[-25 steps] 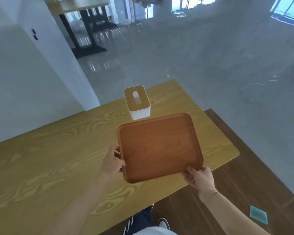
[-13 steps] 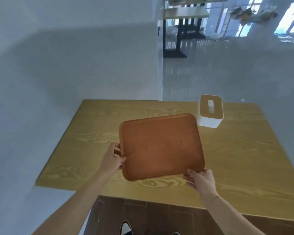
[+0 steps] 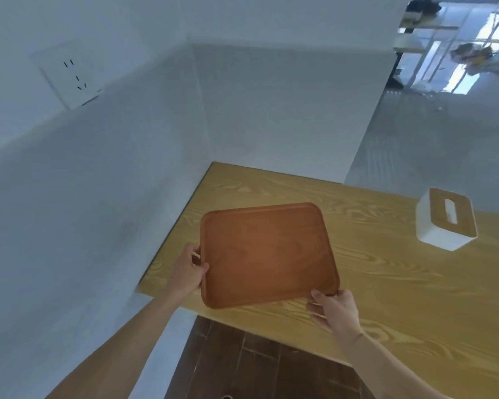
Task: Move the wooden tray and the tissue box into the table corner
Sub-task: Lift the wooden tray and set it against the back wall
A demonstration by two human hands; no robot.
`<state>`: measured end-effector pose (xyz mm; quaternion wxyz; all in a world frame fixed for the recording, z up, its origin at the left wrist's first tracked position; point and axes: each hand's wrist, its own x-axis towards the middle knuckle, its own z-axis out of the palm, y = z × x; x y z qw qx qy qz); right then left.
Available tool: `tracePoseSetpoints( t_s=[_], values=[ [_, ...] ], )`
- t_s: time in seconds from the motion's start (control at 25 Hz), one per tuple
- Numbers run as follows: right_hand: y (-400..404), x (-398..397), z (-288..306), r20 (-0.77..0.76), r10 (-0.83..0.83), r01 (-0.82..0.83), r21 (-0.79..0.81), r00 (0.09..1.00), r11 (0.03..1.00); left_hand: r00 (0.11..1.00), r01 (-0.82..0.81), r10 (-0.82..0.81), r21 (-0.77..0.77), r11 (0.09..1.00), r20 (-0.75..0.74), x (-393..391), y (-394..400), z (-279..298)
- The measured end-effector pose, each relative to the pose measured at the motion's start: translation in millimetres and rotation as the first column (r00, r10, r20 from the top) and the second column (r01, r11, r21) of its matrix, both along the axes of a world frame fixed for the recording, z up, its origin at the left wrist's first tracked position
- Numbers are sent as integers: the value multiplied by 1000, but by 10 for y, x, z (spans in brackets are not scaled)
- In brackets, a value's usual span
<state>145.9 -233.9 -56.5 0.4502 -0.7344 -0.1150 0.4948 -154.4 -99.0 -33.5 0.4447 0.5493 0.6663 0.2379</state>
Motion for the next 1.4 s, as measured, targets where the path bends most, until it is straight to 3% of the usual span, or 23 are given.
tracePoseSetpoints(
  t_s=[0.28, 0.52, 1.0, 1.4],
  values=[
    [304, -262, -98, 53, -68, 71, -47, 996, 996, 983, 162, -161, 5, 987, -89, -159, 646, -197],
    [695, 134, -282, 62, -166, 171, -90, 984, 981, 964, 247, -246, -1, 969, -100, 388, 1233, -370],
    [1404, 888, -550, 87, -256, 270, -233, 963, 934, 852, 394, -407, -110, 913, -330, 1460, 2250, -730],
    [1908, 969, -835, 175, -320, 361, -318, 931, 877, 799, 461, -489, -166, 872, -349, 1862, 2898, -1084]
  ],
)
